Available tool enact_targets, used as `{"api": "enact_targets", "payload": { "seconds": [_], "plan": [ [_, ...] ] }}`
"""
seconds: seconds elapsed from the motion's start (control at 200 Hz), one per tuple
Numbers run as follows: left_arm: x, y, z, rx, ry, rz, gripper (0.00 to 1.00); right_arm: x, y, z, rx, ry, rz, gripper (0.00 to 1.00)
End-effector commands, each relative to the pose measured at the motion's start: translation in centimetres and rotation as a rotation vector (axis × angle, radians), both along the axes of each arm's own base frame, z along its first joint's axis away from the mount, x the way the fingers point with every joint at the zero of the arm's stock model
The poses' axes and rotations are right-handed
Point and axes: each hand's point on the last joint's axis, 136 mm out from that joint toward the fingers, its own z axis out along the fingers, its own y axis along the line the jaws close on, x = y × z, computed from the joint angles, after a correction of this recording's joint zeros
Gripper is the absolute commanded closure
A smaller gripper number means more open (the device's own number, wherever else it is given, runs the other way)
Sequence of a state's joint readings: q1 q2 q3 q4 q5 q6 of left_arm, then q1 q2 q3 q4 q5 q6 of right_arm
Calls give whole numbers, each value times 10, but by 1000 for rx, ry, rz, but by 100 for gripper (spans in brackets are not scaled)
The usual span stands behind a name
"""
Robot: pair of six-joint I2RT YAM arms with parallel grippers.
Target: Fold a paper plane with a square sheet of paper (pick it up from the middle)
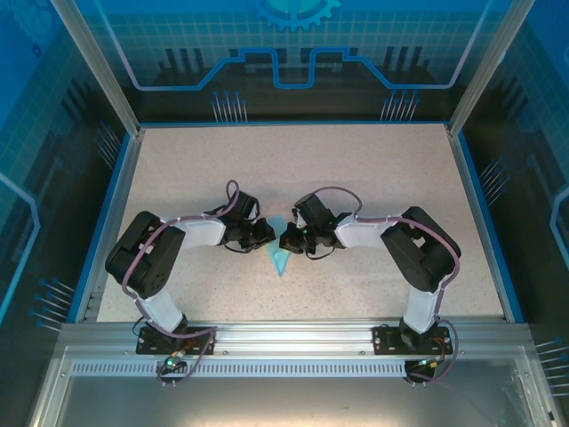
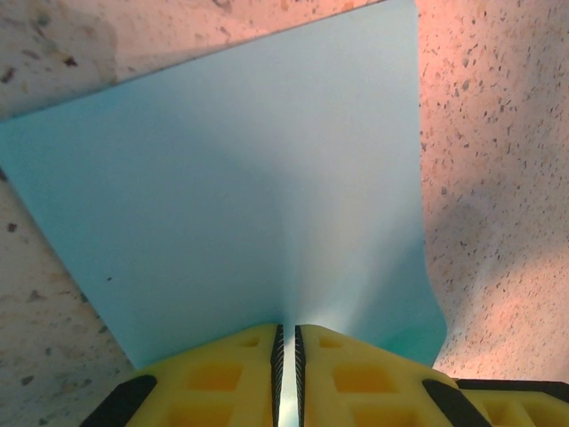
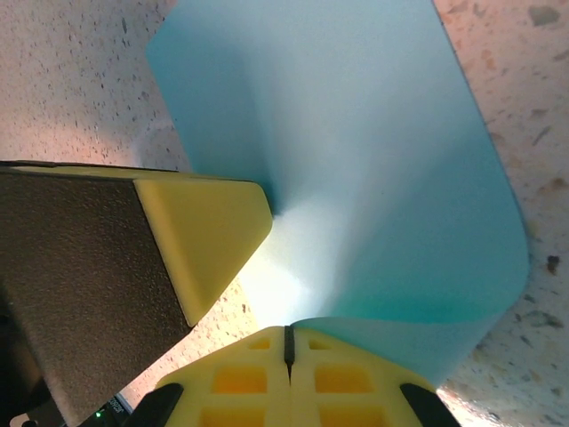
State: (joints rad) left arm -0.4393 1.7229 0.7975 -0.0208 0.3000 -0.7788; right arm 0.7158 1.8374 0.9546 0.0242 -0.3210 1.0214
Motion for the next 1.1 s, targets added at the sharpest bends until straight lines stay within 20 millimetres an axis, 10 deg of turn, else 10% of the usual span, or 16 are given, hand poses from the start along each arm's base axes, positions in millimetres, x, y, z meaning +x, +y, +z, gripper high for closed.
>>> {"api": "enact_targets", "payload": {
  "seconds": [0.0, 1.095],
  "plan": [
    [-5, 8, -8, 27, 21, -1, 87, 2, 12, 1, 12, -16, 20, 100],
    [-7, 8, -8, 25, 22, -1, 87, -6, 14, -22, -31, 33, 28, 100]
  ]
}}
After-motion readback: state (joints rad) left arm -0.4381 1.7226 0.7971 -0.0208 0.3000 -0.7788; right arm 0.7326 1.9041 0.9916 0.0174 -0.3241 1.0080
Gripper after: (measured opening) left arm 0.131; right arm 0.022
